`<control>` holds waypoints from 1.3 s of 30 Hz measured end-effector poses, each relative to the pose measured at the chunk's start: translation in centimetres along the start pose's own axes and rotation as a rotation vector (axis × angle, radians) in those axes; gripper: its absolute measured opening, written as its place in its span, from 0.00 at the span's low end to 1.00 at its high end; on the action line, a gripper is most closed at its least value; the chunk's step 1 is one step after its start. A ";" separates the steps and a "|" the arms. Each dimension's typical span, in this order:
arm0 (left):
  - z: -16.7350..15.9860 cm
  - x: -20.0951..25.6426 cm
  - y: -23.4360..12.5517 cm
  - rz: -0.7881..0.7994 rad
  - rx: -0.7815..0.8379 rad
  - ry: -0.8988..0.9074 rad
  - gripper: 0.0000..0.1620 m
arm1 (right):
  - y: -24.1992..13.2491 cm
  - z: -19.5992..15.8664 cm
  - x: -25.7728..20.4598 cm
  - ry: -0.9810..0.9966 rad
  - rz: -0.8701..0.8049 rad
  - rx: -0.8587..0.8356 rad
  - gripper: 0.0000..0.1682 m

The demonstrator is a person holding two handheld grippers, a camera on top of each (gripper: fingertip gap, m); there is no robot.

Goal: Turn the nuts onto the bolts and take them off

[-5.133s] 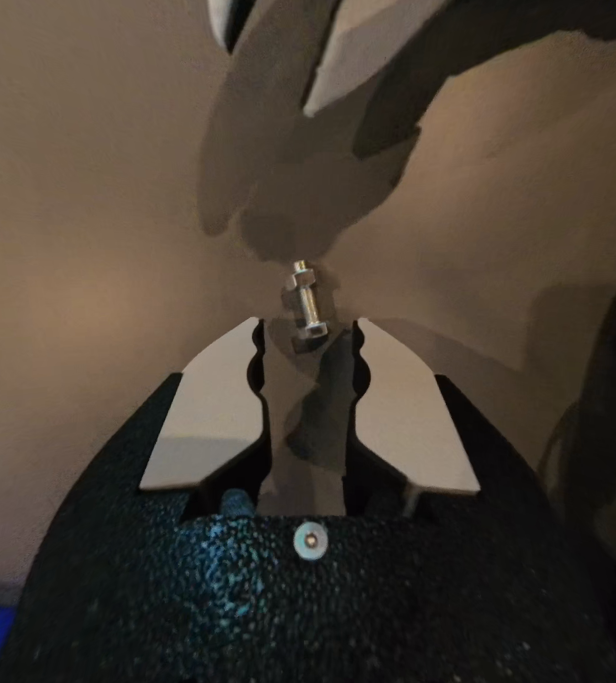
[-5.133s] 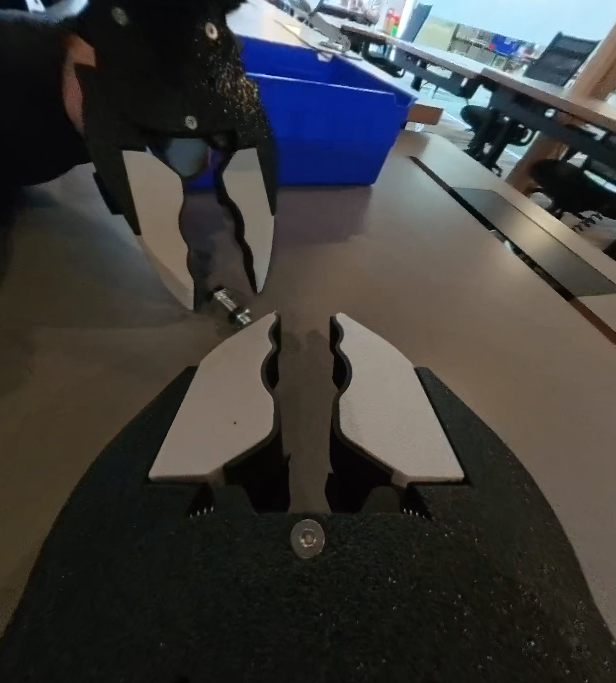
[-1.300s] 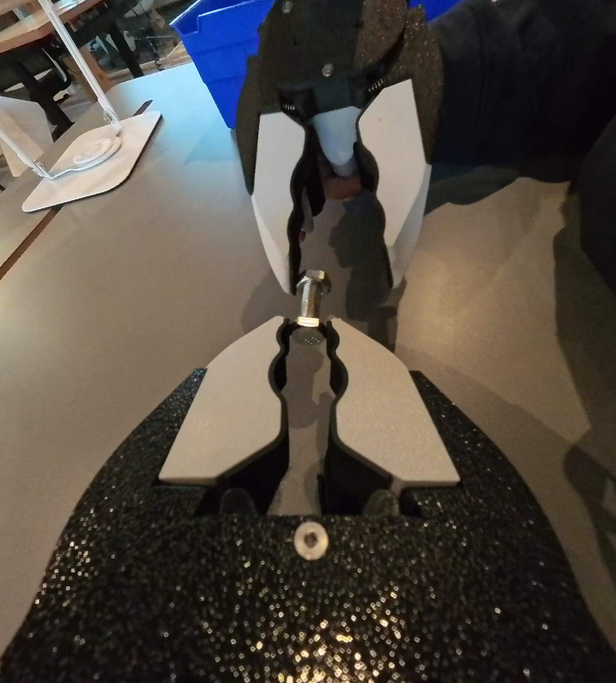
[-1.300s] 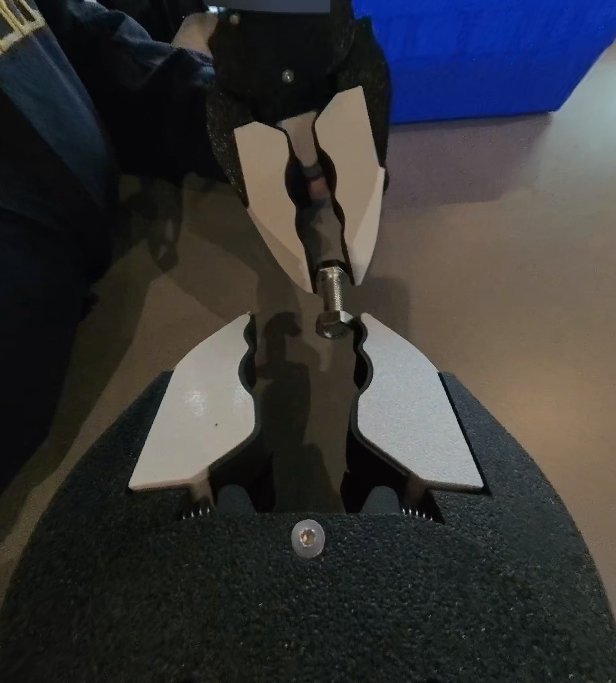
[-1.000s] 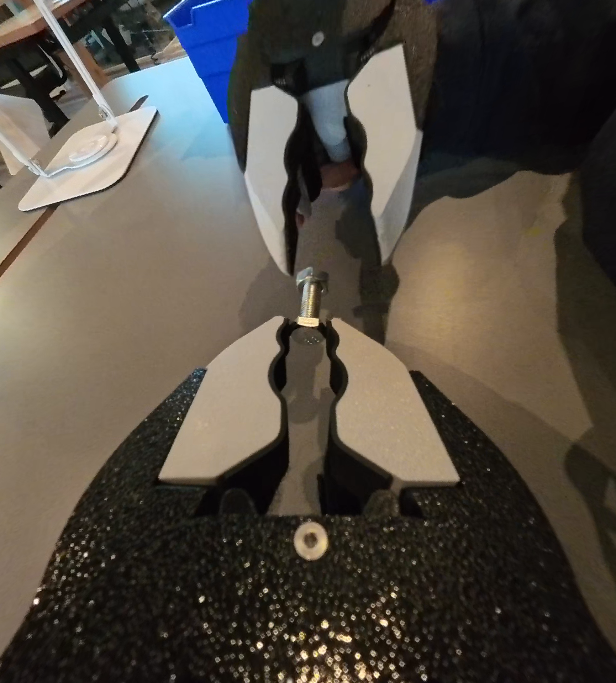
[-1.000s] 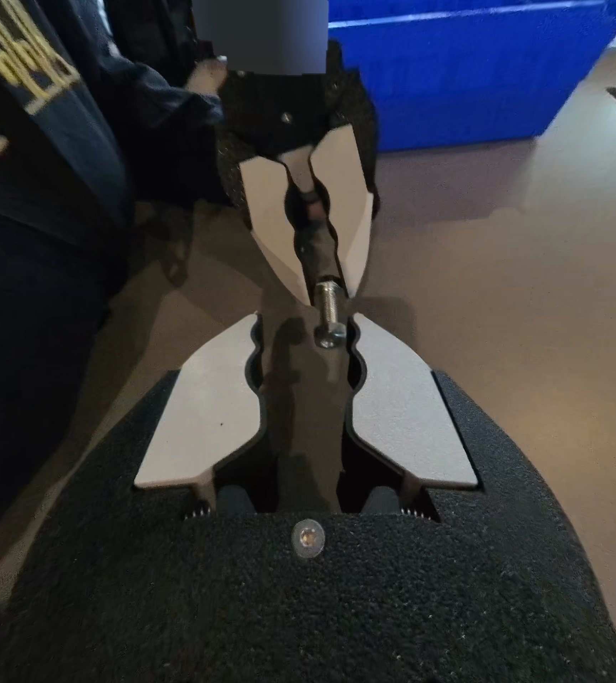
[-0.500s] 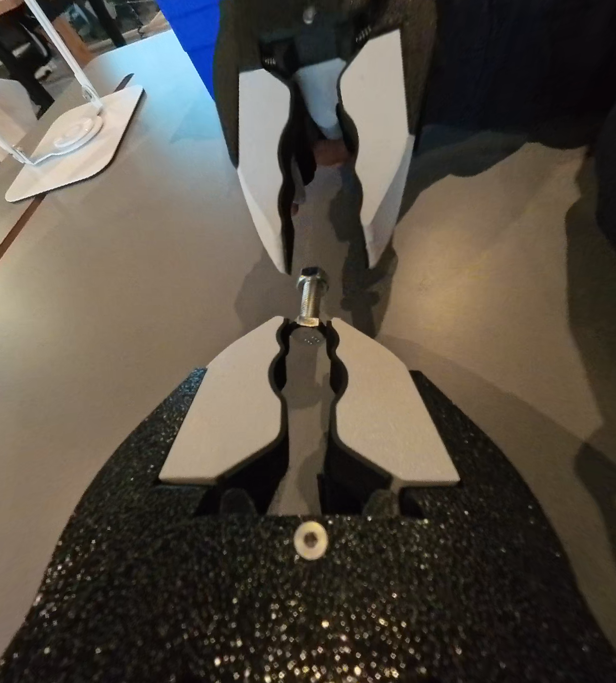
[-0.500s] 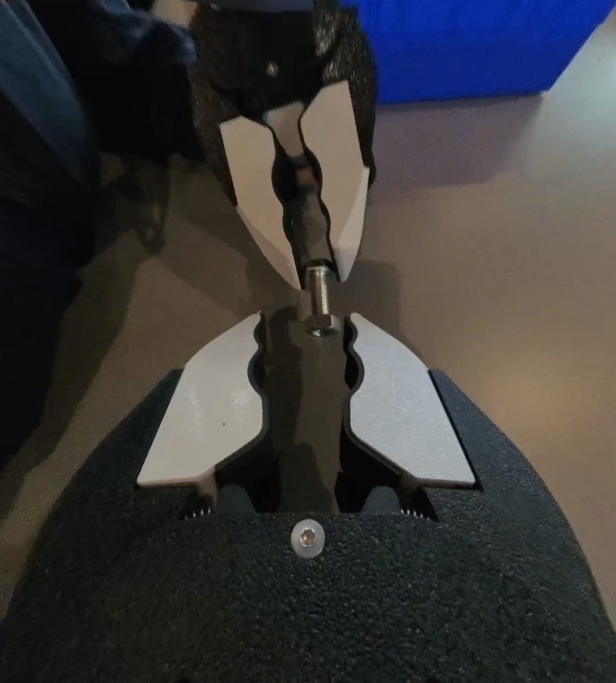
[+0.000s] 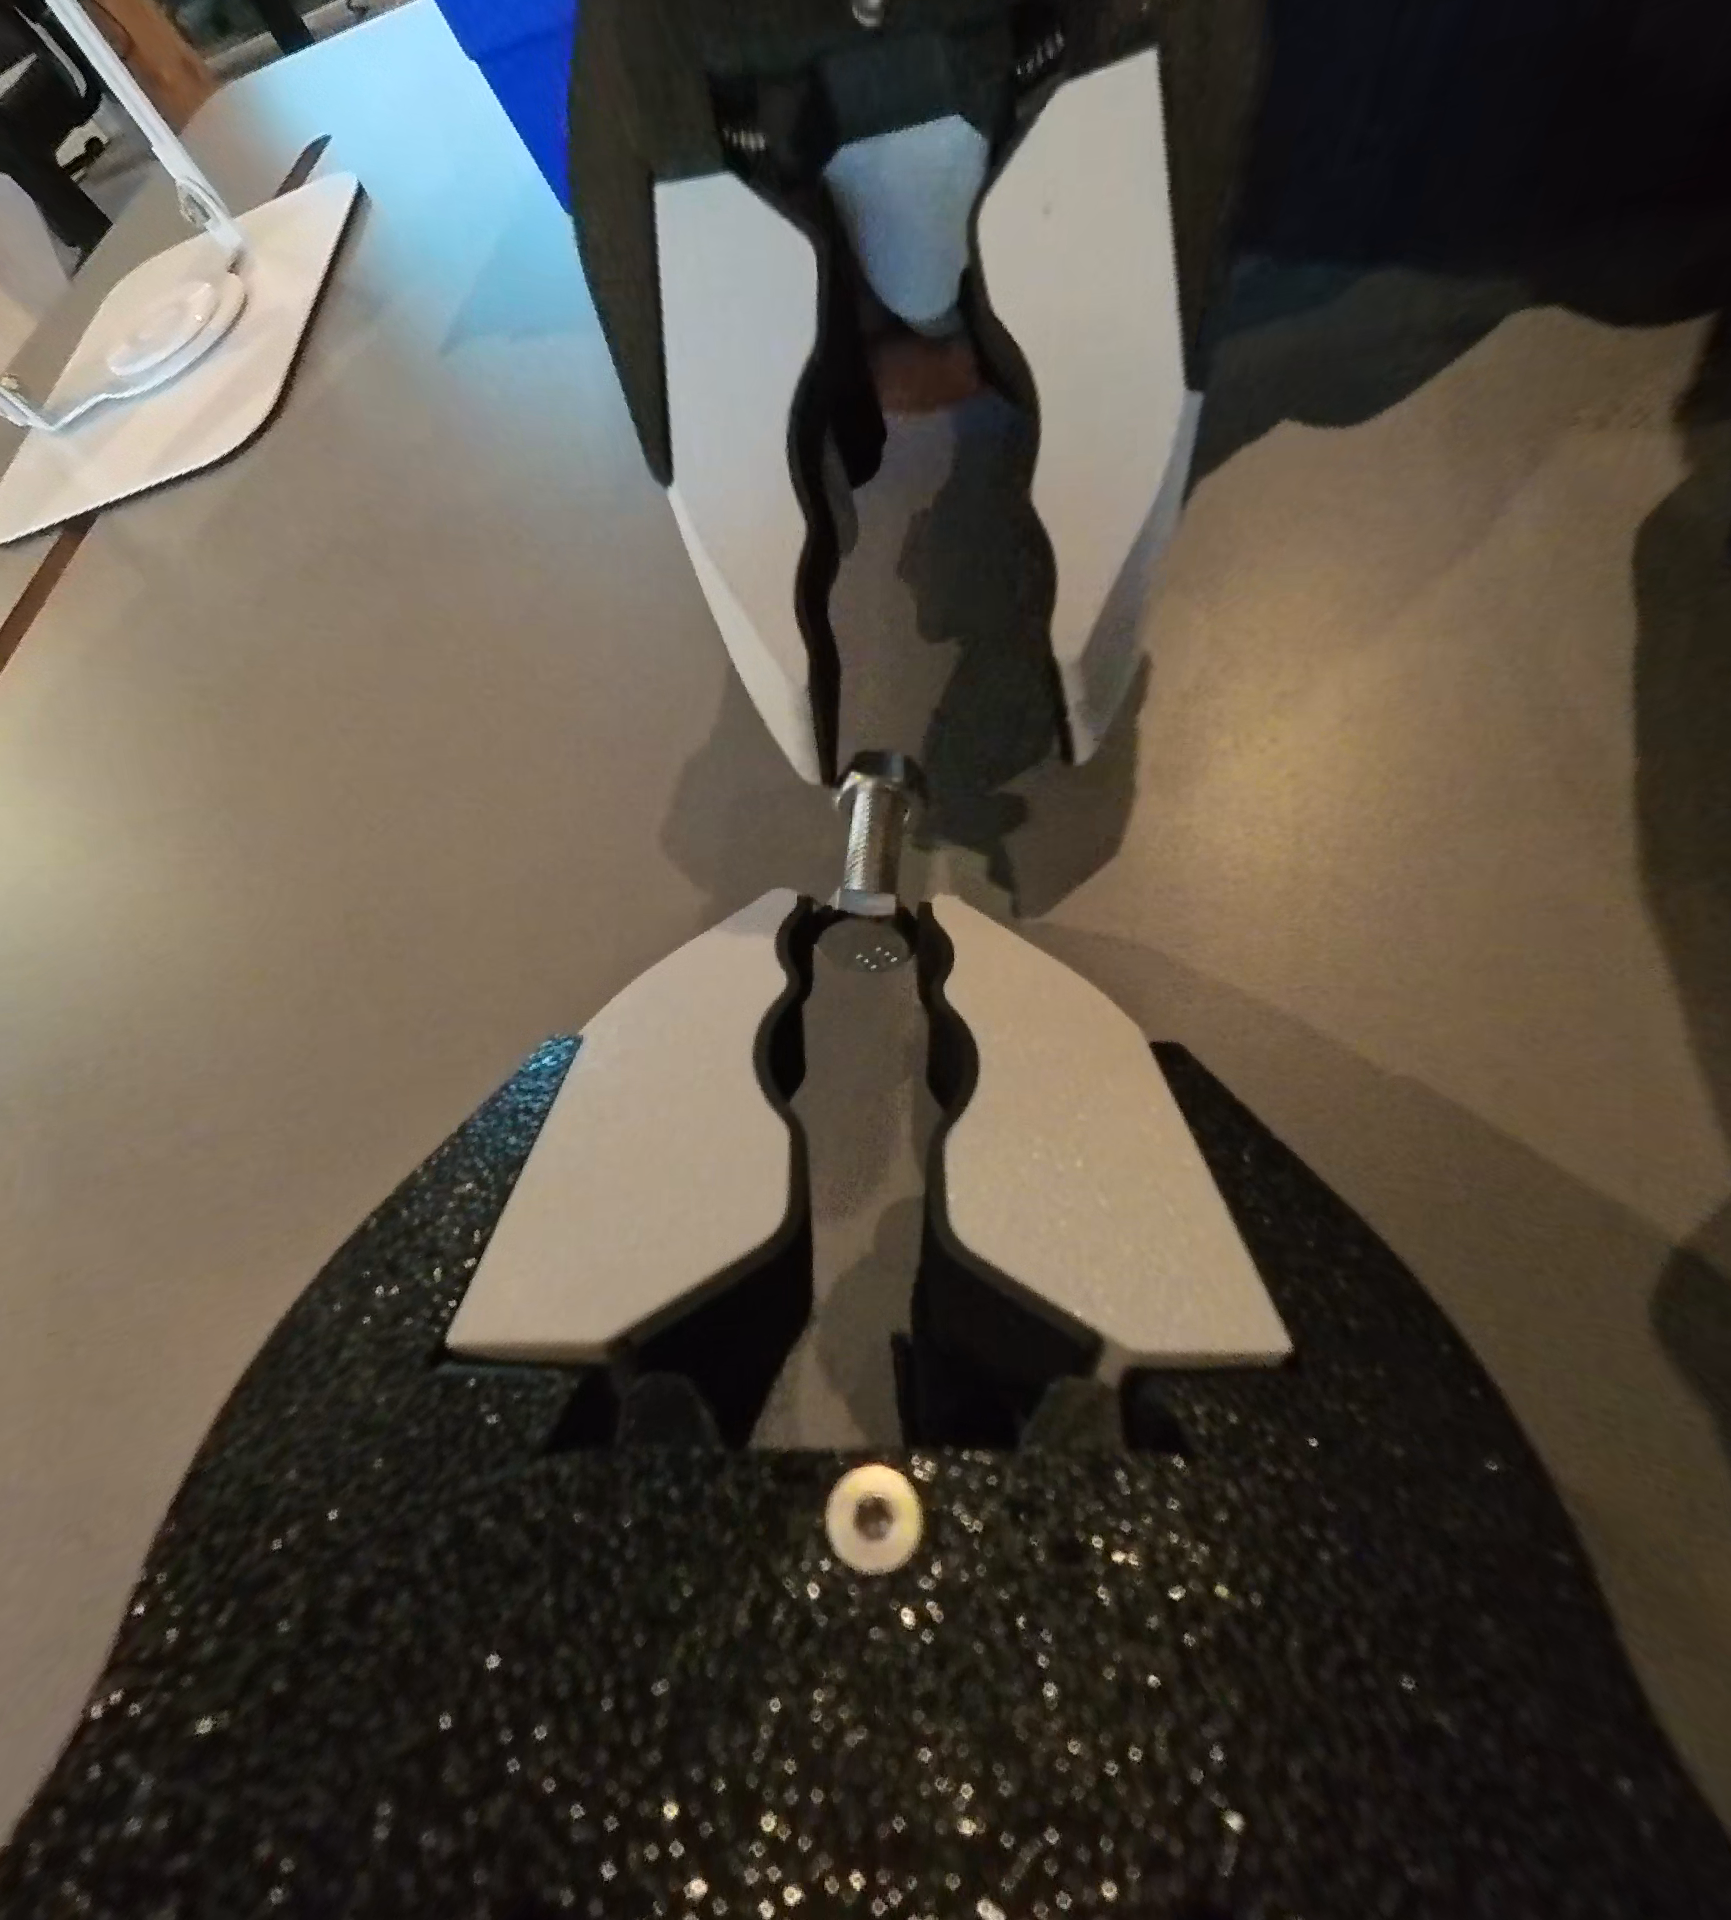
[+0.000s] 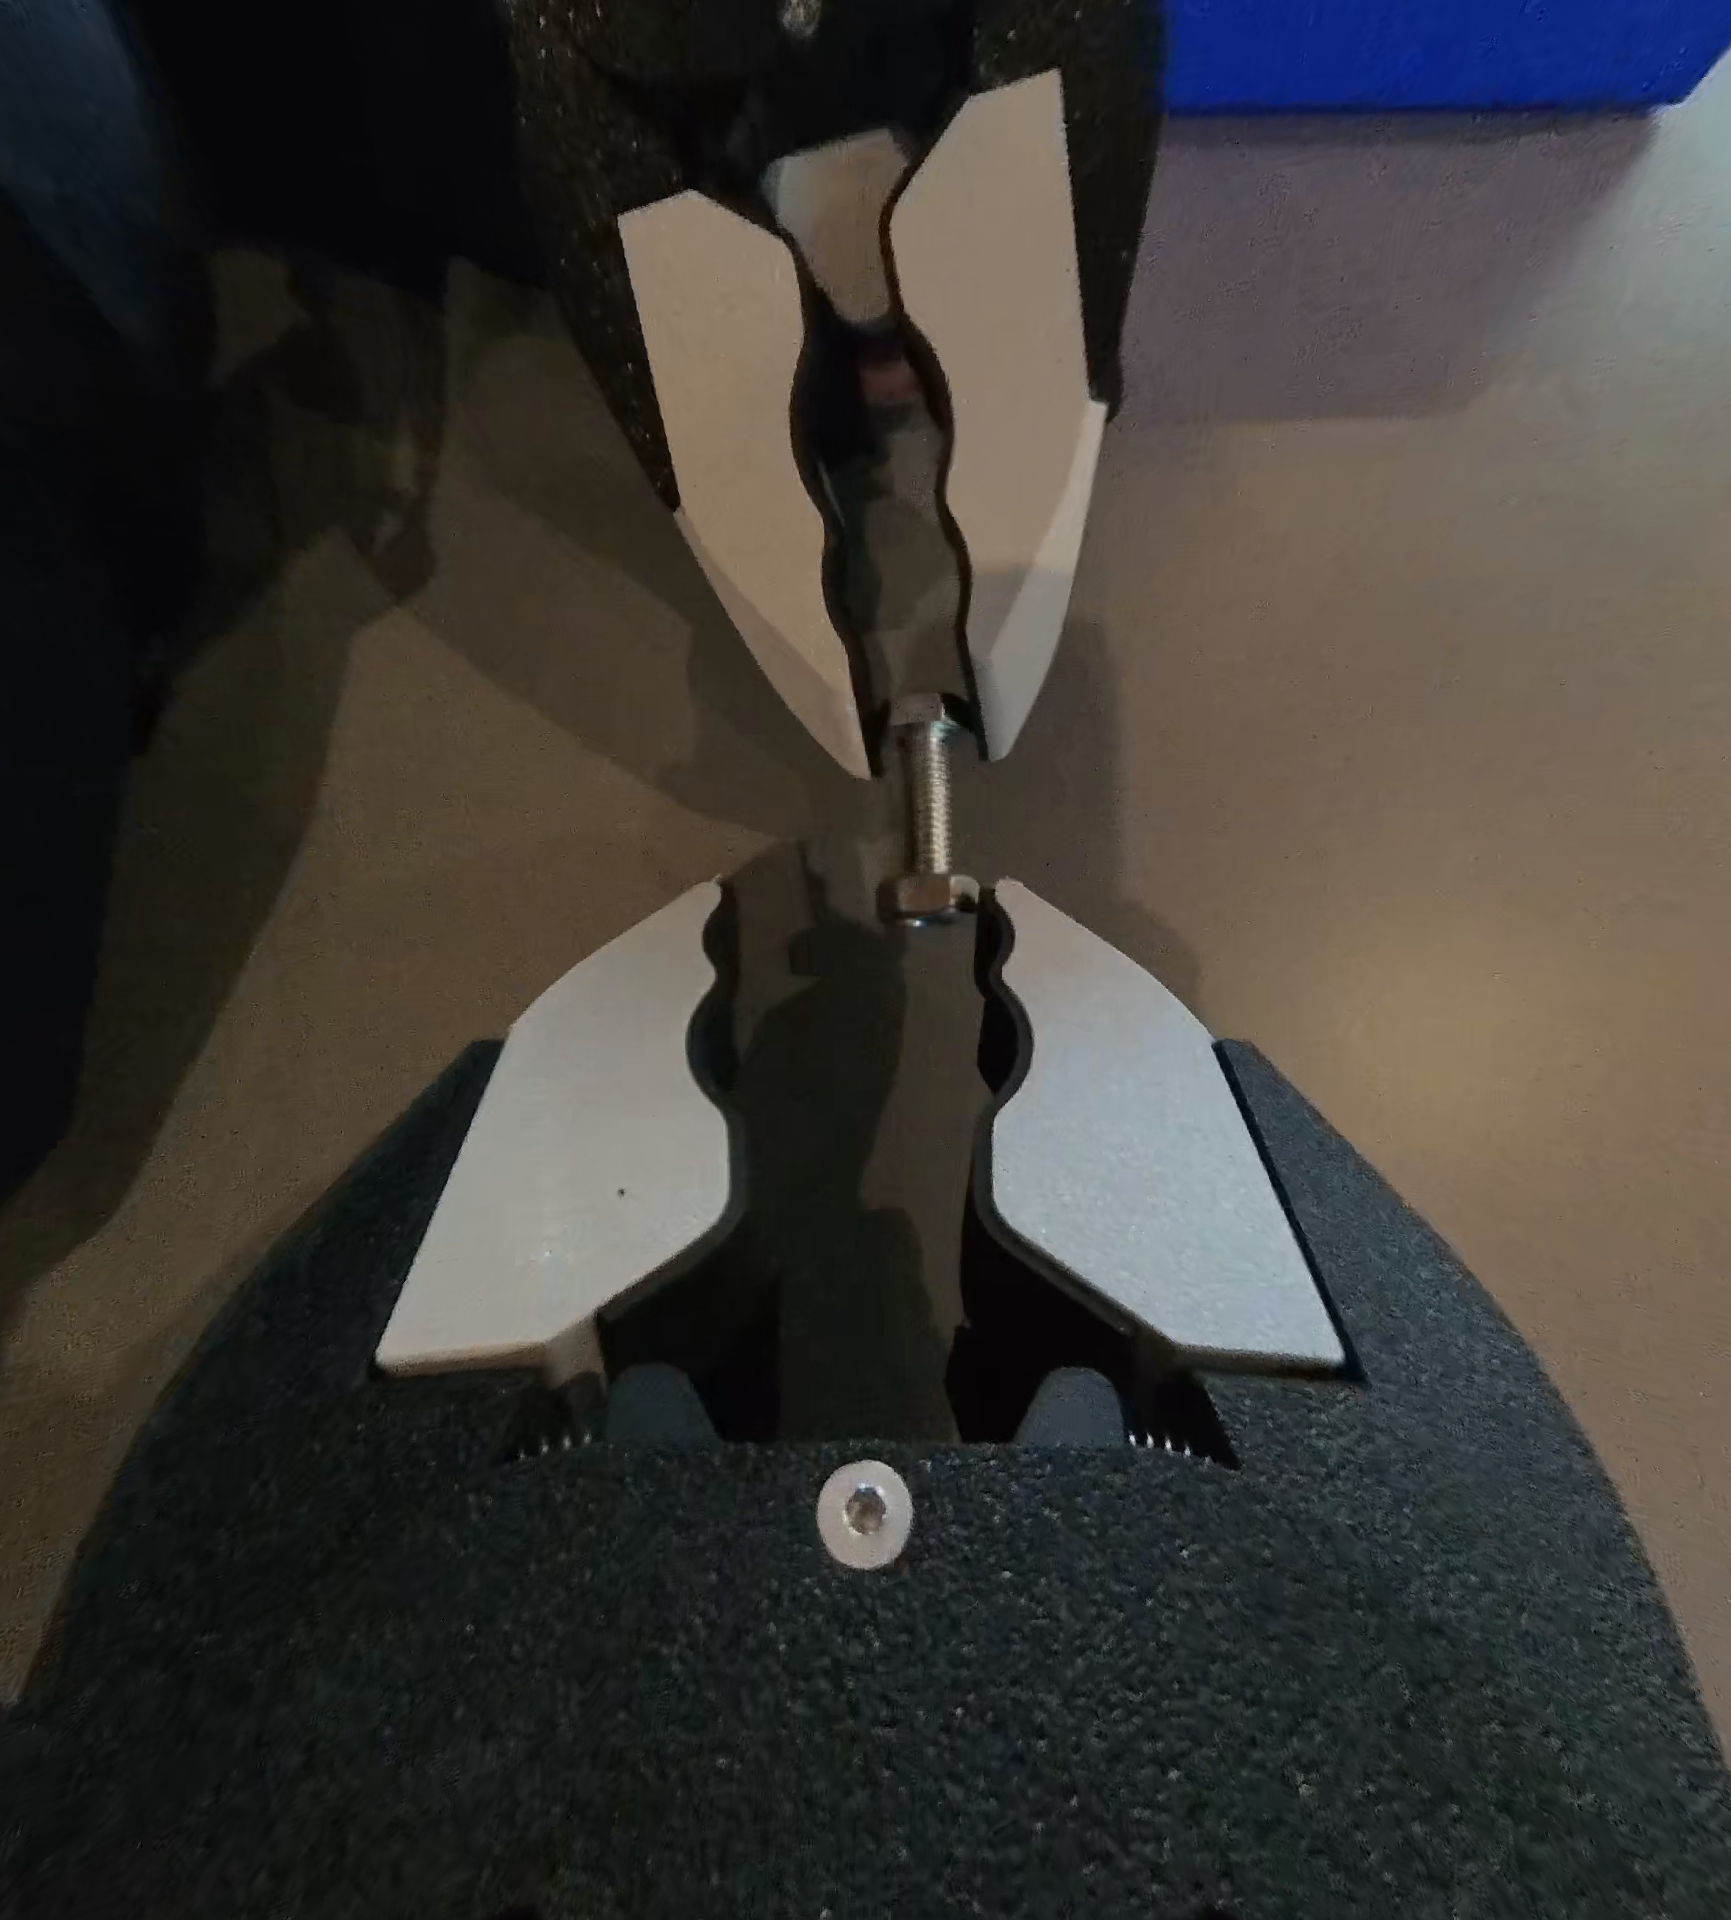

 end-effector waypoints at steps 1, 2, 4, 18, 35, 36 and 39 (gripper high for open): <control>0.0 0.0 0.0 -0.003 -0.002 0.002 0.11 | 0.0 0.0 -0.1 -0.007 0.002 -0.006 0.26; 0.0 0.1 0.1 -0.010 -0.005 0.007 0.11 | -0.1 0.0 -0.2 -0.015 0.009 -0.006 0.25; -0.1 0.1 0.2 0.004 -0.021 0.016 0.11 | -0.8 0.2 -0.7 -0.011 0.078 0.029 0.13; -0.3 0.3 0.4 -0.006 -0.040 0.025 0.11 | -0.9 0.3 -0.8 0.020 0.115 0.053 0.12; 0.0 0.0 0.1 0.002 -0.005 0.001 0.11 | -0.6 0.2 0.2 -0.010 -0.003 0.057 0.25; 0.0 -0.1 0.0 0.004 -0.001 -0.005 0.11 | -0.3 0.2 0.1 -0.016 -0.001 0.047 0.26; 0.0 -0.1 0.0 0.000 0.000 -0.011 0.11 | -0.2 0.2 -0.1 -0.021 0.012 0.037 0.27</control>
Point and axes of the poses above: each gripper's, where its closed fingertips meet, y out along the fingers, z out of its top, x = y × z across the jaws, the point moved 5 cm from there along -y, back along the fingers, and after that the axes turned 2 degrees about x, right-handed, at the moved point
